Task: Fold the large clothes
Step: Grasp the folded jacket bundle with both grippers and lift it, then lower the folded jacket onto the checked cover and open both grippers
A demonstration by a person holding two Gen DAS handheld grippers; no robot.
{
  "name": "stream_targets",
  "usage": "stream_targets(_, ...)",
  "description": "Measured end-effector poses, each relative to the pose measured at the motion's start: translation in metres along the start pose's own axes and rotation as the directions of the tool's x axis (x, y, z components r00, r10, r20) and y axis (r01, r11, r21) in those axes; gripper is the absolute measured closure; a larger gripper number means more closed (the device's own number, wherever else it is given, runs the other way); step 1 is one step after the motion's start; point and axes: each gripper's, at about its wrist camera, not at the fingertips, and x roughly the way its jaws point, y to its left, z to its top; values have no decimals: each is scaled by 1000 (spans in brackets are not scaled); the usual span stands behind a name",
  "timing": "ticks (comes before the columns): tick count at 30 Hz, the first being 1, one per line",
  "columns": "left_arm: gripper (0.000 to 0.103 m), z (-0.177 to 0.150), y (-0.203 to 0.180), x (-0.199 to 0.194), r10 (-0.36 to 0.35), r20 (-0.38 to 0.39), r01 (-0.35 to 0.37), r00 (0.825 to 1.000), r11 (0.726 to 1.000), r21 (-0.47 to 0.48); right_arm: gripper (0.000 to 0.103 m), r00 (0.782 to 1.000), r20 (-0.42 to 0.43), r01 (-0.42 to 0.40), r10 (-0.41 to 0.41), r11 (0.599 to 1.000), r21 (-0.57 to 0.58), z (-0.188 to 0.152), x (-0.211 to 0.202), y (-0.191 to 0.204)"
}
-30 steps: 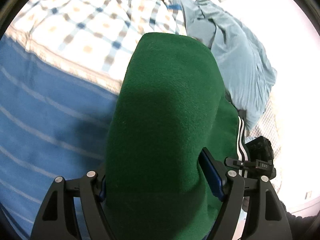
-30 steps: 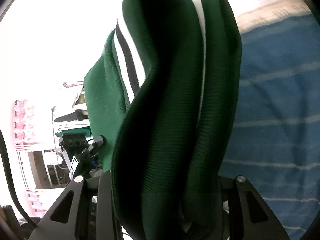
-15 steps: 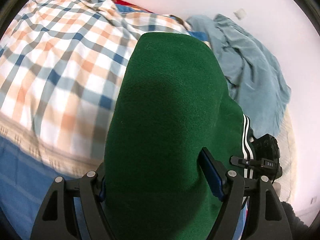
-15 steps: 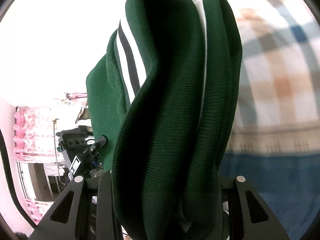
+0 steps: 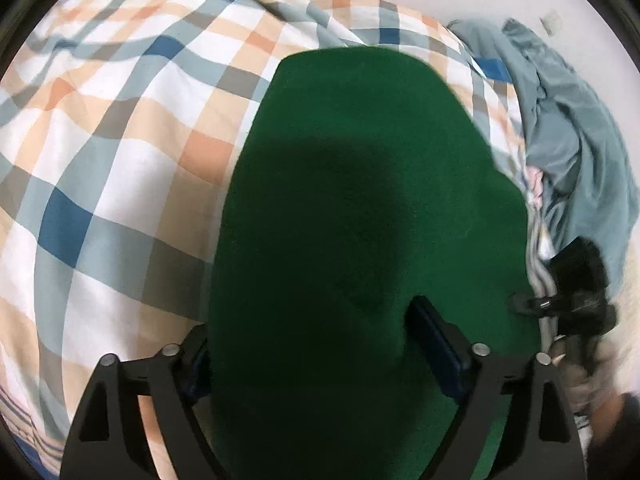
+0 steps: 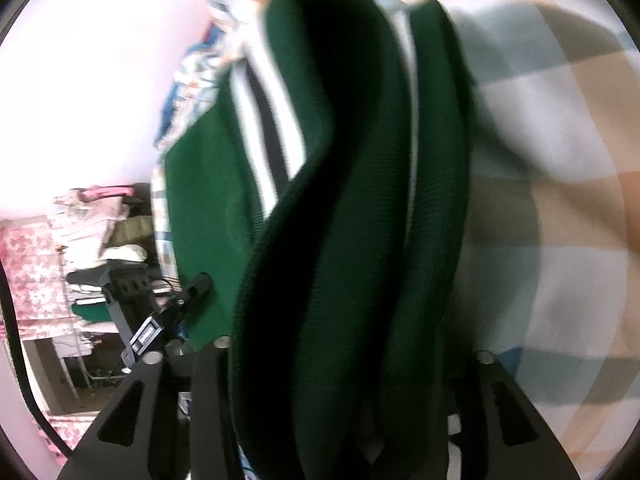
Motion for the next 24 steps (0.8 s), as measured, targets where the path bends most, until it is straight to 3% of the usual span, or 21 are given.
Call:
stream_targets(1, 9, -5, -1, 3, 15, 26, -16, 1000, 1000, 22, 40, 1000, -1, 6, -6, 1000, 3, -7, 8, 18)
stream_targets(3, 5, -4, -1, 9, 29, 48, -31, 998, 999, 40, 19, 995, 22, 97, -97, 995, -21, -10, 1, 14)
stream_targets(6, 5, 2, -7, 6, 91, 50, -94, 995, 994, 59, 13, 970, 96, 231, -224, 971, -61, -20, -10, 28)
stream_targets(8, 7, 0, -15, -9, 159, 49, -162, 986, 984, 69, 11, 924, 167, 358, -343, 931, -68, -35, -20, 39)
stream_targets(10, 7, -6, -25, -26, 225, 65, -229, 972, 971, 73, 11, 846, 252, 502, -470, 861, -79, -51, -26, 71)
stream_targets(11, 7, -12, -30, -35, 261, 82, -268, 962, 960, 83, 11, 786, 296, 588, -543, 804, -87, -66, -27, 88)
stream_targets(14, 6, -41, -53, -71, 351, 157, -372, 923, 919, 132, 11, 676, 364, 710, -641, 699, -87, -98, -23, 123)
stream_targets(16, 2, -62, -70, -91, 434, 158, -456, 887, 877, 154, 10, 648, 372, 735, -665, 674, -75, -119, -20, 135)
stream_targets(18, 0, -78, -81, -109, 480, 160, -503, 862, 851, 154, 10, 623, 377, 755, -686, 653, -59, -150, -32, 126)
stream_targets(21, 0, -102, -99, -148, 487, 160, -507, 859, 854, 121, 10, 585, 389, 783, -711, 621, -42, -224, -46, 137)
stream_targets(24, 0, -116, -128, -187, 505, 181, -526, 844, 846, 93, 10, 549, 421, 805, -722, 592, -34, -266, -65, 171)
